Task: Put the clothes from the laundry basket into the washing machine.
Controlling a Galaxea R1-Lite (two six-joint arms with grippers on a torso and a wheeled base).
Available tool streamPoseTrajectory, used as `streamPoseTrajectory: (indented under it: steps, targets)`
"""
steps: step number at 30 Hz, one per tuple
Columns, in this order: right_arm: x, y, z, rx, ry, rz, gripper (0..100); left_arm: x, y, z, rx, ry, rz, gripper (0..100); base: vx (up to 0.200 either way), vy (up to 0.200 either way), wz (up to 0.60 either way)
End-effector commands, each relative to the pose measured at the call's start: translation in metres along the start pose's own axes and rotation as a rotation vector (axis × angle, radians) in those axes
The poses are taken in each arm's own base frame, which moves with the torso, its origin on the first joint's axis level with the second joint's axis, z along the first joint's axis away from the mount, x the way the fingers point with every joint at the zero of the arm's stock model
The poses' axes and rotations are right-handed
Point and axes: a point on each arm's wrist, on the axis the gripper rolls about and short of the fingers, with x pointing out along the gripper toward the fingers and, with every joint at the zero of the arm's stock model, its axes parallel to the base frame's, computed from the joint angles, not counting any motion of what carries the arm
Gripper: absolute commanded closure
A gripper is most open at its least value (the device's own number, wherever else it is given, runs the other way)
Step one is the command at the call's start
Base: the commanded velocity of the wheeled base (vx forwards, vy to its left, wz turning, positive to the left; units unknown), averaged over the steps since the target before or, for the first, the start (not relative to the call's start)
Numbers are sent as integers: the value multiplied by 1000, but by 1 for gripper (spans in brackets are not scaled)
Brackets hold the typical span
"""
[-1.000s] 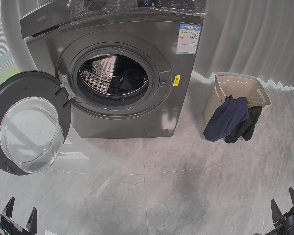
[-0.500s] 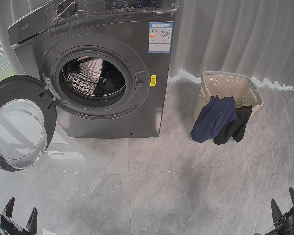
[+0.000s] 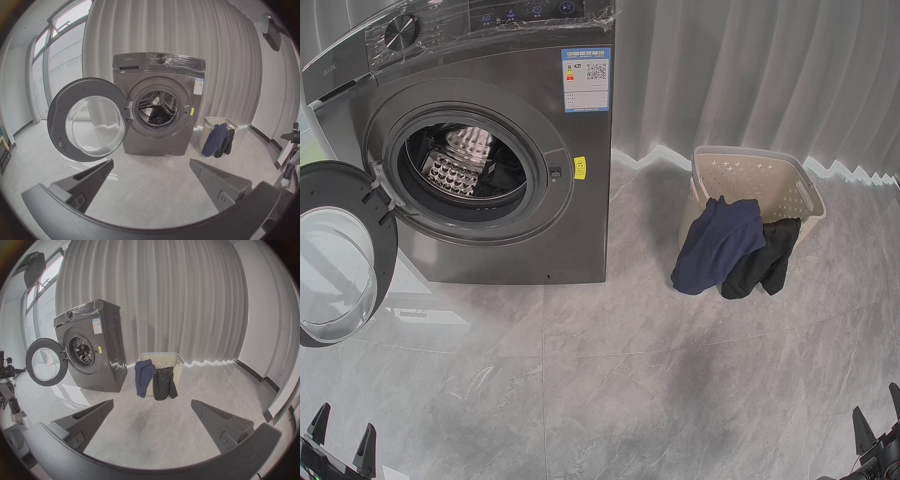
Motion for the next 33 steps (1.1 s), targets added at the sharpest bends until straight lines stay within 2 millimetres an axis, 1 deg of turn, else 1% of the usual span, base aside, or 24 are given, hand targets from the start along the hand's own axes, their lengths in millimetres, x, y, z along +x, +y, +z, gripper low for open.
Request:
streamPoseTrajectory:
  steps: [1,9,15,24,33]
  targets:
    - [1,0,-5,-1,12,1,0,0,0,-5,-6,5,4,0,0,-200,0]
    - [1,0,-5,-1,11,1,0,0,0,-5,-5,6,2,0,0,-200,0]
    - [1,0,-5,-1,11,1,0,0,0,-5,-5,3,4,0,0,0,0]
    - [1,0,-5,-2,11,1,0,0,0,-5,-5,5,2,0,0,-200,0]
    - [1,0,-5,-1,11,1,0,0,0,-5,-5,3,2,0,0,0,0]
